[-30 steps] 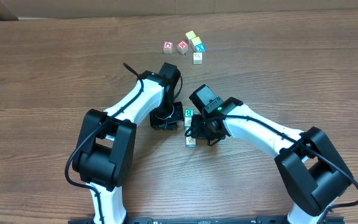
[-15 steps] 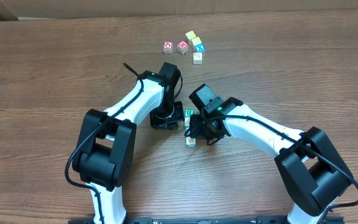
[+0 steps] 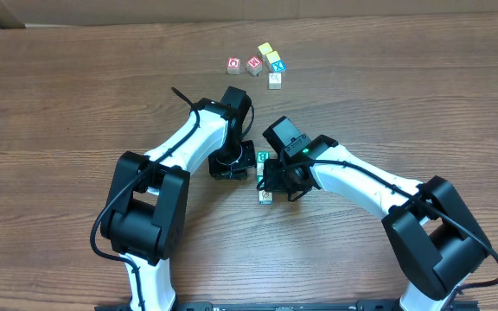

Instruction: Flip 5 blocks

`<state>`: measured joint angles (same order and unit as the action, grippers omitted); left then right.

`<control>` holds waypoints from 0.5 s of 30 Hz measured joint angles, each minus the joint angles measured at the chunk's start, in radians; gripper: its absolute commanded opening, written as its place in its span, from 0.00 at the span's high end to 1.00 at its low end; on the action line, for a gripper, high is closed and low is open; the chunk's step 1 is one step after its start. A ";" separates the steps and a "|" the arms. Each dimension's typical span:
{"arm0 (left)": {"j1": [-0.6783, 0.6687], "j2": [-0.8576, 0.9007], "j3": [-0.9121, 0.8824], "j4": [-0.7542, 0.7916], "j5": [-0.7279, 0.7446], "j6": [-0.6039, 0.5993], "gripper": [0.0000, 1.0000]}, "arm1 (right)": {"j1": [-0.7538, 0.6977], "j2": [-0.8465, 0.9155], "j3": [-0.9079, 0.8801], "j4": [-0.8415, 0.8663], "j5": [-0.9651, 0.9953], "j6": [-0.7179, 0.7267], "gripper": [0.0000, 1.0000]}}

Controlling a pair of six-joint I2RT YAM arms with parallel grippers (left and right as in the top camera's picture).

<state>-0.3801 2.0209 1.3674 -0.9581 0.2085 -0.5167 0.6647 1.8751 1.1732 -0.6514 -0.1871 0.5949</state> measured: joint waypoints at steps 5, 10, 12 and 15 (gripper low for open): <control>0.000 0.000 0.000 0.004 0.000 0.000 0.96 | 0.000 0.000 0.000 0.005 -0.005 0.000 0.96; 0.000 0.000 0.000 0.003 0.000 0.000 0.96 | 0.000 0.000 0.000 -0.004 -0.008 0.000 0.96; 0.000 0.000 0.000 0.003 0.000 0.000 0.96 | 0.000 0.000 0.000 -0.017 -0.008 0.000 0.96; 0.000 0.000 0.000 0.003 0.000 0.000 0.96 | 0.000 0.000 0.000 -0.034 -0.007 0.004 0.96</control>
<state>-0.3801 2.0205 1.3674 -0.9546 0.2081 -0.5167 0.6647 1.8751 1.1732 -0.6853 -0.1944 0.5991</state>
